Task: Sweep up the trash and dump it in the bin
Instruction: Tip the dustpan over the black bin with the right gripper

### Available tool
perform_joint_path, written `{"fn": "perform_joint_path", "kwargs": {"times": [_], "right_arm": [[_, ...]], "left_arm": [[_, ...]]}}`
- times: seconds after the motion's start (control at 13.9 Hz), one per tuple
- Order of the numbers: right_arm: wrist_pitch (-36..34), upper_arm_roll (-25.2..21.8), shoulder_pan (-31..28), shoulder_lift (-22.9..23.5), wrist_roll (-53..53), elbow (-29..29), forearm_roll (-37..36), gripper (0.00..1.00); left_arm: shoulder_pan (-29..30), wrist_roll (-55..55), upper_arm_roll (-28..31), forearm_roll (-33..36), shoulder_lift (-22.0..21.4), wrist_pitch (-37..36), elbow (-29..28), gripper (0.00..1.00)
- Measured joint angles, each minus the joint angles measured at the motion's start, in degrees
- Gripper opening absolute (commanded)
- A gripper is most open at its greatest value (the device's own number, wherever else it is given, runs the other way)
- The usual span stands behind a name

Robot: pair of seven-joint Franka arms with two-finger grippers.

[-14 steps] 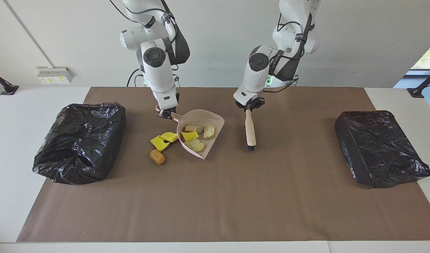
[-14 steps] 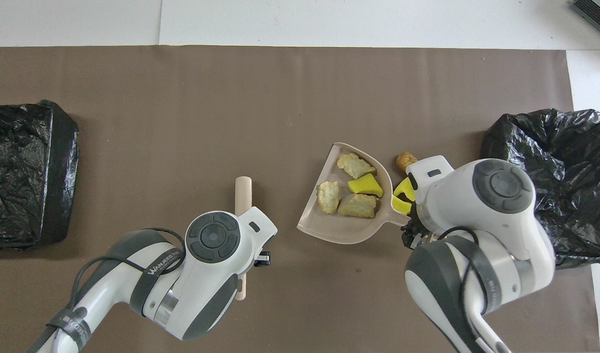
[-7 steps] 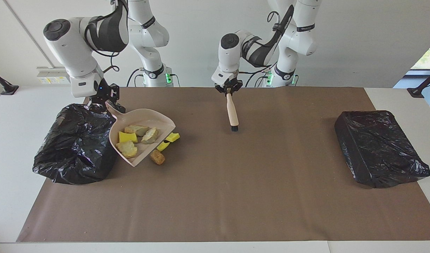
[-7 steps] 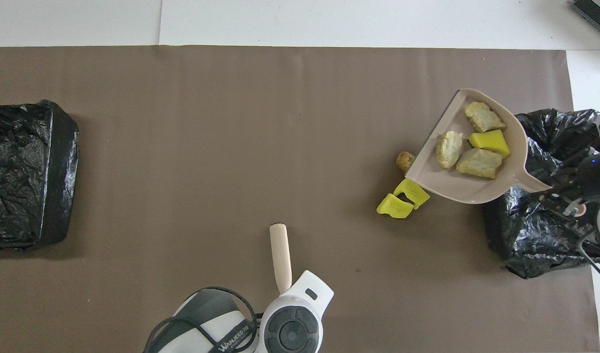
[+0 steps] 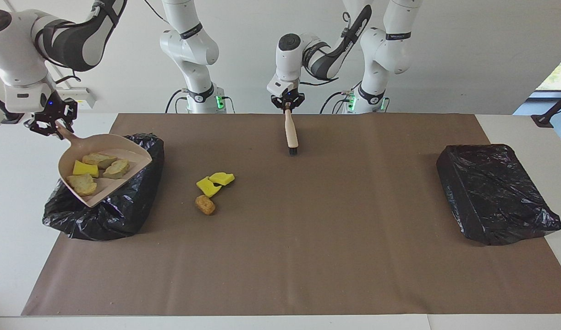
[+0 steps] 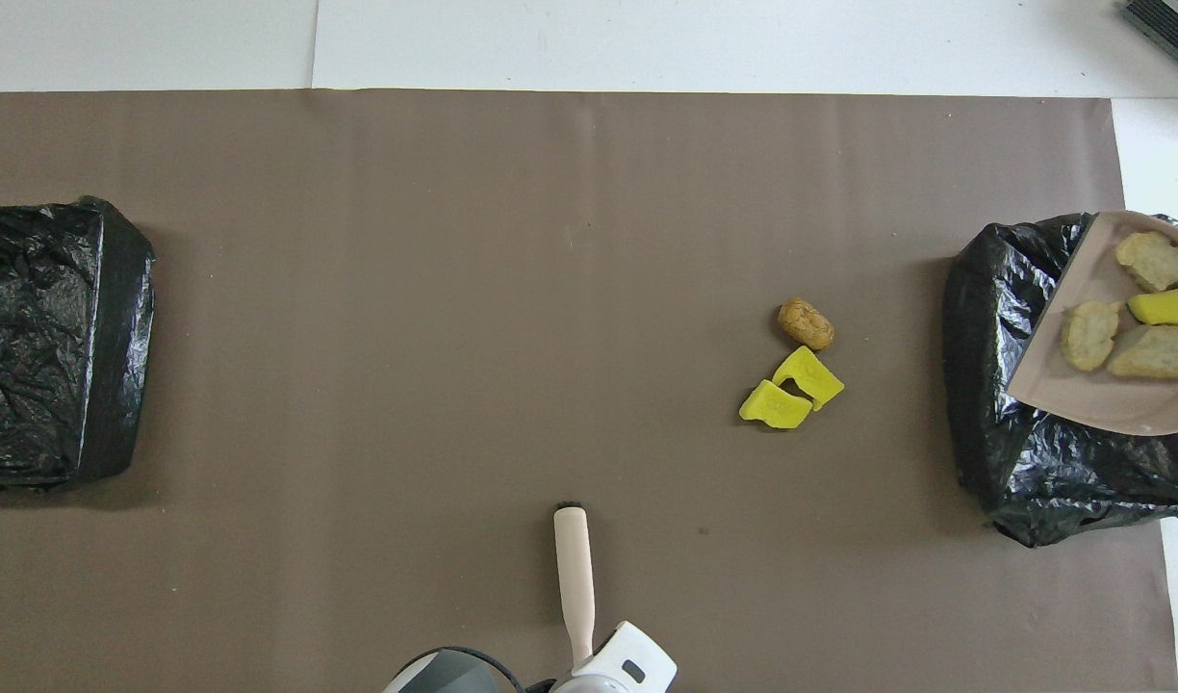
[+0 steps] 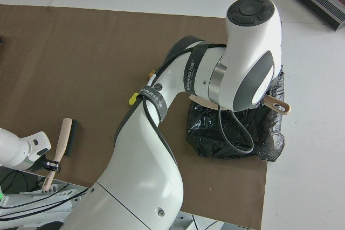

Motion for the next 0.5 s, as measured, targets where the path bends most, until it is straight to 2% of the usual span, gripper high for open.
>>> {"fn": "perform_joint_path", "kwargs": {"times": [0.22, 0.29, 0.36, 0.43, 0.5], "right_arm": [[3.28, 0.21, -0.71, 1.30, -9.20, 0.23, -9.95, 0.00], [4.62, 0.57, -0.63, 1.56, -13.02, 0.22, -11.94, 0.00], [5.68, 0.91, -0.58, 1.77, -16.39, 0.16, -13.40, 0.00], [6.67, 1.18, -0.55, 2.04, -19.47, 0.12, -14.90, 0.00], [8.14, 1.44, -0.53, 2.42, -22.81, 0.10, -16.52, 0.00]], "left_arm": [[-0.36, 0.42, 0.13, 0.00, -0.11, 0.65, -0.52, 0.00], [-0.36, 0.65, 0.29, 0.00, -0.11, 0.65, -0.53, 0.14], [-0.36, 0.80, 0.45, 0.00, -0.11, 0.65, -0.53, 0.73], [-0.36, 0.98, 0.57, 0.00, -0.11, 0.74, -0.53, 1.00], [-0.34, 1.70, 0.78, 0.00, -0.11, 1.03, -0.44, 1.00]]}}
